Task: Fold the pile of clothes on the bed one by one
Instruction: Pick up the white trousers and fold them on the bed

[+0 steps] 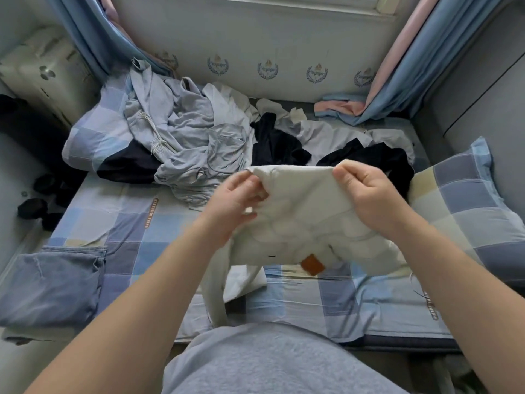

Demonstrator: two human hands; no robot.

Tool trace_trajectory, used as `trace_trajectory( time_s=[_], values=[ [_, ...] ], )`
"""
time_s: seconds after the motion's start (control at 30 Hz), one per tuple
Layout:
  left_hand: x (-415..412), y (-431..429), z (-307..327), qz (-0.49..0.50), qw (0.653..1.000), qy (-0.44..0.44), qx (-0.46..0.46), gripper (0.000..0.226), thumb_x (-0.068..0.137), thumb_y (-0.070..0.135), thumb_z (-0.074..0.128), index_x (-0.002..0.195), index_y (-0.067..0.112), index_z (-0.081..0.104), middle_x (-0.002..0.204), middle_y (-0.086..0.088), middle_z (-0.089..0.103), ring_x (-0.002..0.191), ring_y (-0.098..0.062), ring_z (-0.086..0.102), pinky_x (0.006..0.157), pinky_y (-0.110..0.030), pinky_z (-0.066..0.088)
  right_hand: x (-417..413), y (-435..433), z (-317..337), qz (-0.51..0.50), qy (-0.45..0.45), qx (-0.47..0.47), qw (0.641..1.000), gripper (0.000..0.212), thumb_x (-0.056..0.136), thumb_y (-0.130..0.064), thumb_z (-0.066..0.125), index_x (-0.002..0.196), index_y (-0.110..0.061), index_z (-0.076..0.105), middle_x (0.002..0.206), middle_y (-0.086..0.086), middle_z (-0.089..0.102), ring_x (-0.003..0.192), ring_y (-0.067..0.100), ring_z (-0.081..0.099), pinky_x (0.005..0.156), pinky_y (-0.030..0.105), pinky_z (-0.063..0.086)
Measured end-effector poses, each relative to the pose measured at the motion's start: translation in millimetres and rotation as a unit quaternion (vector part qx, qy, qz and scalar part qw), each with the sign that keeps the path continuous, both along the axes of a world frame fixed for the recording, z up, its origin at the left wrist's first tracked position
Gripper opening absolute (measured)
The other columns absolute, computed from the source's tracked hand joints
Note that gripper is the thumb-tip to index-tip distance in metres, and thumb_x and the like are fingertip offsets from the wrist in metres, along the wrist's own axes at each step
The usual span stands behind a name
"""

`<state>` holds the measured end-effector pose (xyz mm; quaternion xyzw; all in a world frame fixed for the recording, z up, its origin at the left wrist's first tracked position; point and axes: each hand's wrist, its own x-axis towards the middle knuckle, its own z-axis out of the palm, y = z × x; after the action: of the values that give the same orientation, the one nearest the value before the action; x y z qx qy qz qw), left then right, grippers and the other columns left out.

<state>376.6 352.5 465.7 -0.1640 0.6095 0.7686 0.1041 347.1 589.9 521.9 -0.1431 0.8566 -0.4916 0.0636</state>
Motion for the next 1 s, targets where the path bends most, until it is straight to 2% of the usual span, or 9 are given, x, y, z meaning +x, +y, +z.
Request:
trace_trajectory(
  time_s=[0.07, 0.2, 0.33, 0.4, 0.6, 0.7, 0.8, 0.87, 1.0],
  values=[
    [9.5, 13.3, -13.3, -0.106, 0.993, 0.023, -0.036, 0.024, 0.095, 0.022, 0.068, 0.119, 0.022, 0.063, 0.110, 0.002, 0.072, 0.096, -0.008, 0.067, 0.080, -0.023, 0.054, 4.6, -3.0, 13.1, -0.002, -0.030, -0.059, 0.998, 0.035, 0.107, -0.026, 0.046, 0.080, -0.006, 0.055, 0.069, 0.003, 0.047, 0.062, 0.014, 0.044, 0.054, 0.024, 0.038],
    [23.1, 39.8, -46.4, -0.241, 0.953, 0.033, -0.182, 0.027, 0.087, 0.027, 0.078, 0.110, 0.028, 0.063, 0.114, 0.006, 0.072, 0.106, -0.008, 0.067, 0.097, -0.031, 0.053, 9.4, -5.7, 27.1, -0.064, -0.099, -0.183, 0.976, 0.031, 0.105, -0.030, 0.048, 0.089, -0.016, 0.070, 0.074, -0.001, 0.069, 0.067, 0.011, 0.064, 0.059, 0.025, 0.055],
    [25.9, 49.6, -54.5, -0.239, 0.936, 0.065, -0.251, 0.024, 0.096, 0.025, 0.067, 0.077, 0.031, 0.053, 0.075, 0.016, 0.058, 0.070, -0.008, 0.055, 0.068, -0.028, 0.045, 5.8, 10.7, 37.5, -0.118, -0.104, -0.225, 0.962, 0.030, 0.104, -0.030, 0.049, 0.091, -0.015, 0.071, 0.075, 0.000, 0.072, 0.067, 0.011, 0.067, 0.063, 0.024, 0.058],
    [27.0, 47.0, -55.5, -0.233, 0.940, 0.086, -0.233, 0.036, 0.099, 0.024, 0.062, 0.068, 0.028, 0.044, 0.062, 0.014, 0.038, 0.060, -0.012, 0.035, 0.058, -0.031, 0.030, 4.1, 22.8, 39.4, -0.135, -0.093, -0.216, 0.963, 0.031, 0.105, -0.030, 0.049, 0.089, -0.015, 0.071, 0.075, 0.000, 0.070, 0.068, 0.011, 0.065, 0.064, 0.025, 0.057],
    [20.3, 29.6, -36.8, -0.081, 0.968, 0.151, -0.183, 0.021, 0.088, 0.035, 0.056, 0.071, 0.024, 0.056, 0.064, 0.002, 0.040, 0.061, -0.014, 0.034, 0.059, -0.032, 0.027, -2.8, 67.6, 23.1, -0.163, -0.065, -0.109, 0.978, 0.038, 0.105, -0.033, 0.051, 0.099, 0.000, 0.068, 0.089, 0.017, 0.065, 0.081, 0.027, 0.060, 0.074, 0.041, 0.051],
    [12.6, 25.7, -14.1, -0.042, 0.968, 0.187, -0.163, 0.026, 0.090, 0.034, 0.057, 0.069, 0.019, 0.053, 0.063, 0.004, 0.039, 0.059, -0.010, 0.035, 0.056, -0.029, 0.027, -8.6, 82.5, 4.1, -0.214, -0.053, -0.036, 0.975, 0.028, 0.100, -0.029, 0.061, 0.093, -0.003, 0.067, 0.085, 0.011, 0.062, 0.079, 0.022, 0.055, 0.073, 0.036, 0.047],
    [8.8, 27.1, 7.1, -0.025, 0.964, 0.216, -0.154, 0.031, 0.095, 0.030, 0.058, 0.073, 0.009, 0.050, 0.064, 0.000, 0.035, 0.059, -0.012, 0.032, 0.053, -0.027, 0.025, -6.2, 80.1, -9.3, -0.287, -0.041, 0.043, 0.956, 0.021, 0.093, -0.020, 0.068, 0.112, -0.017, 0.059, 0.105, 0.006, 0.065, 0.090, 0.018, 0.059, 0.077, 0.028, 0.048],
    [8.4, 27.7, 16.5, -0.020, 0.965, 0.212, -0.153, 0.035, 0.100, 0.024, 0.058, 0.077, 0.001, 0.047, 0.064, -0.003, 0.032, 0.057, -0.013, 0.029, 0.050, -0.028, 0.023, 9.0, 64.4, -11.1, -0.263, -0.025, 0.034, 0.964, 0.031, 0.092, -0.022, 0.070, 0.118, -0.022, 0.055, 0.113, 0.003, 0.064, 0.094, 0.013, 0.060, 0.079, 0.026, 0.049],
    [15.7, 32.3, 32.0, -0.054, 0.969, 0.205, -0.125, 0.035, 0.097, 0.032, 0.060, 0.071, 0.012, 0.050, 0.063, -0.007, 0.033, 0.052, -0.013, 0.029, 0.046, -0.026, 0.022, 60.7, 2.6, -25.6, -0.023, -0.116, -0.005, 0.993, 0.056, 0.084, -0.041, 0.078, 0.129, -0.034, 0.047, 0.121, -0.016, 0.060, 0.112, -0.002, 0.058, 0.091, 0.018, 0.049]
  ],
)
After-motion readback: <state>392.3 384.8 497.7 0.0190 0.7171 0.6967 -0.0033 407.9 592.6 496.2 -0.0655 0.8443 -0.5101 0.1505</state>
